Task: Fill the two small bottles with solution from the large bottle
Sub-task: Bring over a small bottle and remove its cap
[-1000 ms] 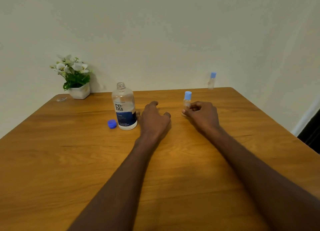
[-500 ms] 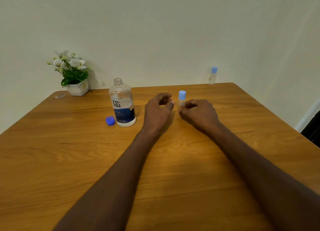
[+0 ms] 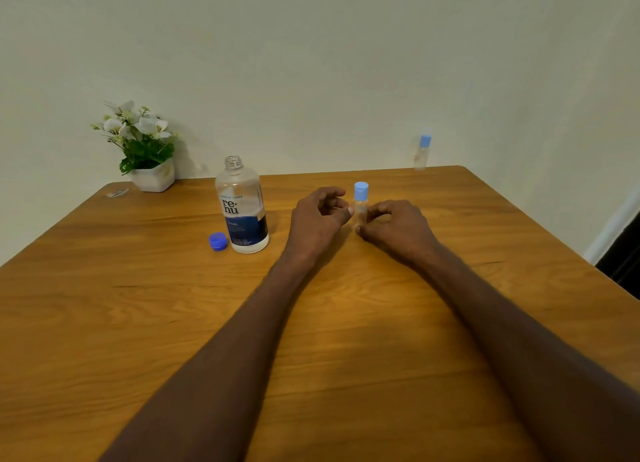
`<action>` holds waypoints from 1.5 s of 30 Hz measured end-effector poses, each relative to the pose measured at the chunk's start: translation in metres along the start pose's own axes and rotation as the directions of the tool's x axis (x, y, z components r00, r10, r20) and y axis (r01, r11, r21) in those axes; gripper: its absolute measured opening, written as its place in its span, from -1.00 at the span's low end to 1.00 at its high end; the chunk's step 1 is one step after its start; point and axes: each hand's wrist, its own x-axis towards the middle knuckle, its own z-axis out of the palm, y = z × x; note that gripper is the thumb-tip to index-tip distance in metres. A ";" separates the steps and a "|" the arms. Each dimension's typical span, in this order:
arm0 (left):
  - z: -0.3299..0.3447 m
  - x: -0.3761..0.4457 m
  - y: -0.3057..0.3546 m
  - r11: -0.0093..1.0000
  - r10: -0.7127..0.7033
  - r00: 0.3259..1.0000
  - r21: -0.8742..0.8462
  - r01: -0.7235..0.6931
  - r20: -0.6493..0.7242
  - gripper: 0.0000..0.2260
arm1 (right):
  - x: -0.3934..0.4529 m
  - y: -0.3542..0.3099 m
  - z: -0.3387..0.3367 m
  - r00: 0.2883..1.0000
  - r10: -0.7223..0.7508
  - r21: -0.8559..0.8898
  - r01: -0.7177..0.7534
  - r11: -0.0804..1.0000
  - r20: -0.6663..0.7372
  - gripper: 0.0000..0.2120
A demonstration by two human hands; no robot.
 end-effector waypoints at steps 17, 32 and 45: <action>0.040 -0.026 0.050 0.868 0.497 0.857 0.084 -0.490 -0.138 -0.83 | 0.009 0.042 -0.048 0.754 0.330 0.560 0.059 0.827 -0.568 -0.92; 0.145 0.050 0.021 0.778 0.086 0.976 0.599 -0.190 0.199 -0.75 | 0.063 0.076 -0.054 0.771 0.308 0.283 -0.173 0.943 -0.557 -0.81; 0.158 0.067 0.002 0.733 0.162 0.971 0.637 -0.238 0.176 -0.75 | 0.189 0.108 -0.066 0.826 0.295 0.045 -0.312 0.949 -0.480 -0.51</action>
